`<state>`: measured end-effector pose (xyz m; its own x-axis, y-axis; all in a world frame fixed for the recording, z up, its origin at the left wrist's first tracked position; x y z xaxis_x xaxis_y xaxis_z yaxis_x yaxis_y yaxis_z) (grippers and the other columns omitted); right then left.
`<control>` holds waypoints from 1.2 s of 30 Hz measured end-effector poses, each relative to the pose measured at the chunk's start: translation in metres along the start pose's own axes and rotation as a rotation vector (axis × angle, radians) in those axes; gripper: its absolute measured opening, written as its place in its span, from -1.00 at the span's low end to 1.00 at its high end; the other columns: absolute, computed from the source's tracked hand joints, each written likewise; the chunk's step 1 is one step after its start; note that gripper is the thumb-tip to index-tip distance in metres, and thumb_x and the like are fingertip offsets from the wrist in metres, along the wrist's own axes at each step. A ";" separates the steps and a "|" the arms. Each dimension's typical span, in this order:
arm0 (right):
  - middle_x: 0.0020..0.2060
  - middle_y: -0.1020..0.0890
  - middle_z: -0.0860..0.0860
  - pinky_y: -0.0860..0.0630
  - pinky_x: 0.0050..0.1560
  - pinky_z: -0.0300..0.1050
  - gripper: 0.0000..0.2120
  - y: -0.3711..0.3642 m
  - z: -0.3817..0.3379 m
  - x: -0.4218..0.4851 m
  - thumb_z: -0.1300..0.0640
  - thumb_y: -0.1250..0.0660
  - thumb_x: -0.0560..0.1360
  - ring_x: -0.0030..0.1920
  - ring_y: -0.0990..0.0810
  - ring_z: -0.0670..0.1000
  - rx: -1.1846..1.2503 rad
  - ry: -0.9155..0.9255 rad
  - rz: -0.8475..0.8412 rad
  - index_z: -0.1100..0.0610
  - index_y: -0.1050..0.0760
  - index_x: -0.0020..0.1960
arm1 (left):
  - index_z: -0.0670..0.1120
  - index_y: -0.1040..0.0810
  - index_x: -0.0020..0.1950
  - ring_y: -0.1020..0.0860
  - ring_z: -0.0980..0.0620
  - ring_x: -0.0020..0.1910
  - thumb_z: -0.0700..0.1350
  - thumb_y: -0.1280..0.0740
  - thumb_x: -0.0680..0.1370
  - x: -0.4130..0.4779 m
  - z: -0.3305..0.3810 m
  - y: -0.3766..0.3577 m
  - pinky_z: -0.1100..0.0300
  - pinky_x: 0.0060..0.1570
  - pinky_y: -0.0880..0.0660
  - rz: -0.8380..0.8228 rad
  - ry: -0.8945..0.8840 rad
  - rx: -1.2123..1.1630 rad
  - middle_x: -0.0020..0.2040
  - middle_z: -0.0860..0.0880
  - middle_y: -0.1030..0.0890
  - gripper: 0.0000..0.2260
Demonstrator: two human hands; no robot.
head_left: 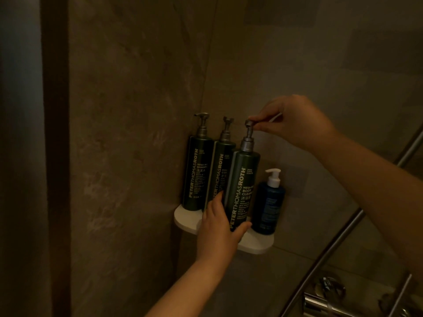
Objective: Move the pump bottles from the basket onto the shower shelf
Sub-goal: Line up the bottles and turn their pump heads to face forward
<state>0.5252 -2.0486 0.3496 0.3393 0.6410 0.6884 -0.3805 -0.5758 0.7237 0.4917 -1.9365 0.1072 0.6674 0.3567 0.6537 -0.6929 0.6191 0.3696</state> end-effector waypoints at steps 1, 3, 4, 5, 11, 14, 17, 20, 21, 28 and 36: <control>-0.10 -0.66 -0.03 -0.53 -0.02 -0.16 -0.79 0.000 0.000 0.000 0.16 -0.46 0.41 -0.10 -0.61 -0.06 -0.001 0.002 0.000 0.08 -0.65 0.05 | 0.01 -0.06 0.49 -0.25 0.09 0.39 0.15 -0.43 0.40 0.000 0.000 0.000 0.13 0.31 -0.31 -0.003 0.001 -0.002 0.43 0.03 -0.27 -0.20; -0.10 -0.66 -0.04 -0.53 -0.01 -0.16 -0.79 0.000 0.001 0.000 0.17 -0.46 0.41 -0.10 -0.61 -0.06 -0.001 0.001 0.008 0.09 -0.65 0.05 | 0.00 -0.07 0.49 -0.25 0.10 0.38 0.14 -0.43 0.40 0.000 0.000 0.000 0.17 0.29 -0.29 -0.006 -0.002 -0.010 0.42 0.03 -0.28 -0.20; -0.11 -0.65 -0.06 -0.52 -0.01 -0.18 -0.79 0.000 0.002 0.000 0.17 -0.46 0.41 -0.10 -0.60 -0.07 0.003 -0.001 0.012 0.09 -0.65 0.05 | 0.00 -0.07 0.49 -0.25 0.10 0.38 0.15 -0.43 0.40 0.000 0.000 0.000 0.17 0.29 -0.28 -0.008 -0.004 -0.012 0.42 0.03 -0.28 -0.20; -0.13 -0.63 -0.09 -0.52 -0.02 -0.22 -0.79 -0.001 0.003 0.000 0.17 -0.46 0.41 -0.11 -0.60 -0.09 0.010 0.000 0.018 0.09 -0.65 0.05 | 0.00 -0.07 0.49 -0.25 0.09 0.38 0.15 -0.43 0.40 0.000 0.001 0.000 0.18 0.30 -0.28 -0.010 -0.005 -0.012 0.42 0.02 -0.28 -0.20; -0.16 -0.62 -0.10 -0.51 -0.08 -0.30 -0.77 -0.004 0.008 -0.002 0.18 -0.46 0.40 -0.13 -0.59 -0.10 0.057 0.004 0.062 0.05 -0.64 0.05 | -0.01 -0.05 0.50 -0.23 0.08 0.40 0.15 -0.42 0.40 0.001 0.002 0.001 0.15 0.33 -0.27 -0.021 0.002 -0.009 0.44 0.01 -0.26 -0.19; -0.11 -0.67 -0.02 -0.52 -0.07 -0.29 -0.77 -0.005 0.011 -0.002 0.18 -0.46 0.40 -0.12 -0.60 -0.10 0.062 0.012 0.070 0.07 -0.65 0.05 | 0.00 -0.04 0.50 -0.23 0.09 0.40 0.15 -0.42 0.41 0.001 0.002 0.001 0.16 0.33 -0.27 -0.022 -0.001 -0.015 0.44 0.02 -0.26 -0.19; -0.10 -0.66 -0.03 -0.50 -0.07 -0.36 -0.77 -0.008 0.014 -0.003 0.19 -0.46 0.40 -0.11 -0.60 -0.12 0.108 0.014 0.076 0.09 -0.64 0.06 | 0.00 -0.04 0.50 -0.23 0.08 0.40 0.15 -0.42 0.41 0.001 0.001 0.000 0.13 0.33 -0.28 -0.019 0.002 -0.005 0.43 0.02 -0.26 -0.19; -0.11 -0.65 -0.04 -0.48 -0.09 -0.43 -0.77 -0.010 0.014 -0.005 0.22 -0.45 0.40 -0.11 -0.60 -0.14 0.141 0.040 0.100 0.13 -0.64 0.06 | -0.01 -0.03 0.50 -0.22 0.08 0.40 0.15 -0.42 0.41 0.002 0.001 0.000 0.15 0.32 -0.27 -0.028 0.007 0.005 0.44 0.01 -0.25 -0.18; -0.12 -0.65 -0.04 -0.47 -0.11 -0.45 -0.78 -0.010 0.014 -0.005 0.22 -0.45 0.40 -0.12 -0.60 -0.15 0.145 0.047 0.111 0.13 -0.64 0.05 | -0.01 -0.02 0.50 -0.22 0.08 0.41 0.16 -0.42 0.41 0.002 0.001 -0.001 0.16 0.32 -0.26 -0.029 0.006 0.011 0.44 0.02 -0.25 -0.18; -0.12 -0.65 -0.06 -0.46 -0.11 -0.43 -0.74 -0.015 0.018 -0.007 0.23 -0.43 0.42 -0.11 -0.60 -0.15 0.205 0.024 0.119 0.06 -0.60 0.10 | -0.02 -0.02 0.50 -0.20 0.07 0.42 0.14 -0.42 0.42 0.003 0.000 0.000 0.11 0.37 -0.26 -0.044 0.001 0.002 0.45 0.00 -0.23 -0.18; 0.09 -0.54 -0.03 -0.48 -0.09 -0.34 -0.58 -0.037 0.017 -0.046 0.20 -0.41 0.44 0.02 -0.55 -0.15 0.434 -0.168 0.277 -0.04 -0.42 0.24 | -0.03 0.07 0.52 -0.19 0.04 0.42 0.17 -0.44 0.36 -0.002 -0.005 -0.003 0.18 0.33 -0.22 -0.080 -0.050 0.042 0.47 -0.01 -0.08 -0.07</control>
<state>0.5383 -2.0651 0.2918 0.4232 0.3658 0.8289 -0.0973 -0.8913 0.4429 0.4938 -1.9350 0.1016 0.7073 0.2709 0.6529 -0.6492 0.6143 0.4485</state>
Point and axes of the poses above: each hand's wrist, its own x-axis towards the middle knuckle, its own y-axis out of the back of the hand, z = x × y, the point moved 2 cm from there along x, towards the middle knuckle
